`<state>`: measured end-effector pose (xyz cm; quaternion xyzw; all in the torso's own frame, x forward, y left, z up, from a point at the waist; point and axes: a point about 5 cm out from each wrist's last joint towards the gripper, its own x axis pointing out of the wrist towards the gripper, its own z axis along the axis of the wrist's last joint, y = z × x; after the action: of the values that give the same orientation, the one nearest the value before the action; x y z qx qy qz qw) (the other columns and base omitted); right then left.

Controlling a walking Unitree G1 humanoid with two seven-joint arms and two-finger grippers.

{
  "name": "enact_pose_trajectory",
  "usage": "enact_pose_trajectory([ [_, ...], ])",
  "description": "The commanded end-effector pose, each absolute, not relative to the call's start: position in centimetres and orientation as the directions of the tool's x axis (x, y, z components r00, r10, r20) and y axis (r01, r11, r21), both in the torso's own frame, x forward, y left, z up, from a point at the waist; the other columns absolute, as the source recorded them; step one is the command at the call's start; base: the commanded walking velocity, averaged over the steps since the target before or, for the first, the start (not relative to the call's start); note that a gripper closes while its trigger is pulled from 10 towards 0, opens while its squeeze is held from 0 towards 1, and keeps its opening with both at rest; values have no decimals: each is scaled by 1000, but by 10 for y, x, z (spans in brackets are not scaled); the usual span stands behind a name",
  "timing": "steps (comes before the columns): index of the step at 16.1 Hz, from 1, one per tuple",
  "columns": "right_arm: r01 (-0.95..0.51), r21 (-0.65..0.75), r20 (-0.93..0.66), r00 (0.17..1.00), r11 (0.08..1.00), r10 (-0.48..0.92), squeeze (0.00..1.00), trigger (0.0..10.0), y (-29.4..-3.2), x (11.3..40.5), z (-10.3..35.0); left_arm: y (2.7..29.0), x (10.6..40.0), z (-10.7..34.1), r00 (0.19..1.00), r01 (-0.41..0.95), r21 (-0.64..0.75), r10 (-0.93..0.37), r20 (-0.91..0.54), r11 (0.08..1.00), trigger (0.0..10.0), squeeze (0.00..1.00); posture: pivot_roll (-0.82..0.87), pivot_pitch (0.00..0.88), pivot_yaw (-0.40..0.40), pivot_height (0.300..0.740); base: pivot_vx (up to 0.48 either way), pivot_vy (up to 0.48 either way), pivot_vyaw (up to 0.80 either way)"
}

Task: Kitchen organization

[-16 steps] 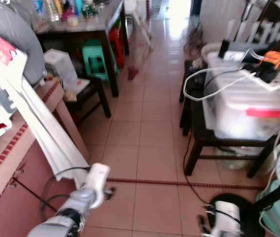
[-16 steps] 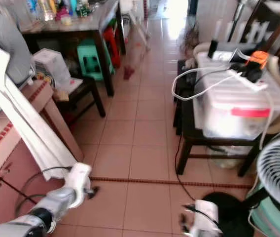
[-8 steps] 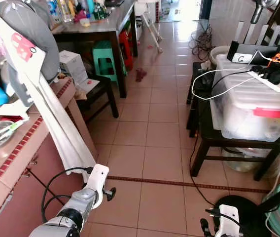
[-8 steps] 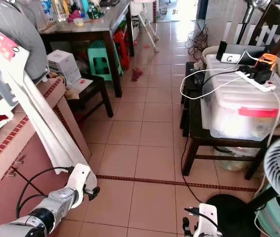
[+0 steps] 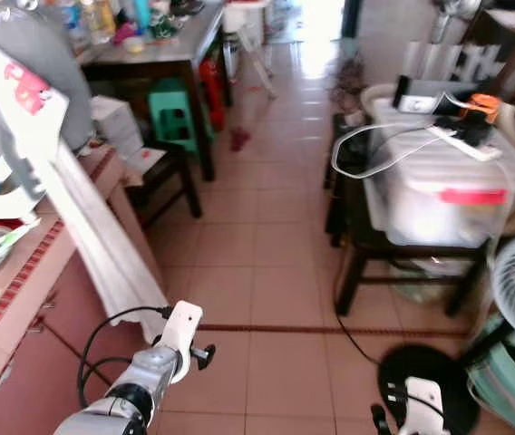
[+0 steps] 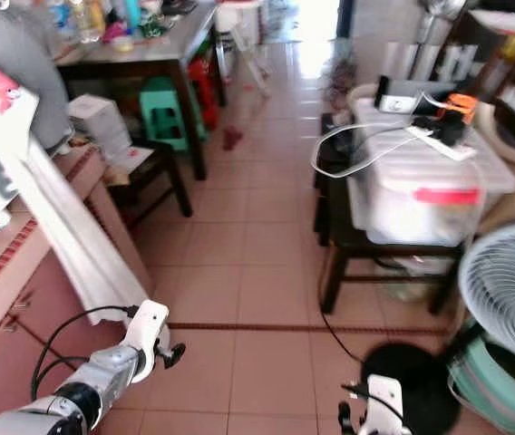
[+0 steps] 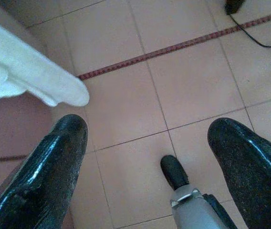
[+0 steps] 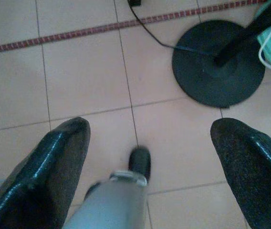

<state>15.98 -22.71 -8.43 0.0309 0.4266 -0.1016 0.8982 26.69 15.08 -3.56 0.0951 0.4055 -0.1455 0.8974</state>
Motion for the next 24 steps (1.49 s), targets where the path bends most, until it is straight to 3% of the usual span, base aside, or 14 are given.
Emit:
enact_pose_trajectory([
  [1,220,-28,-772,615,975,-161,0,10000,-227,162,-84,152,268,-34,633,343,63,-181,-753,937,10000,0,9,0,109,740,458,0,0],
  [24,209,-35,-772,616,977,-159,0,10000,-225,164,-83,155,269,-34,636,347,88,-166,-753,934,10000,0,15,0,109,740,14,0,0],
])
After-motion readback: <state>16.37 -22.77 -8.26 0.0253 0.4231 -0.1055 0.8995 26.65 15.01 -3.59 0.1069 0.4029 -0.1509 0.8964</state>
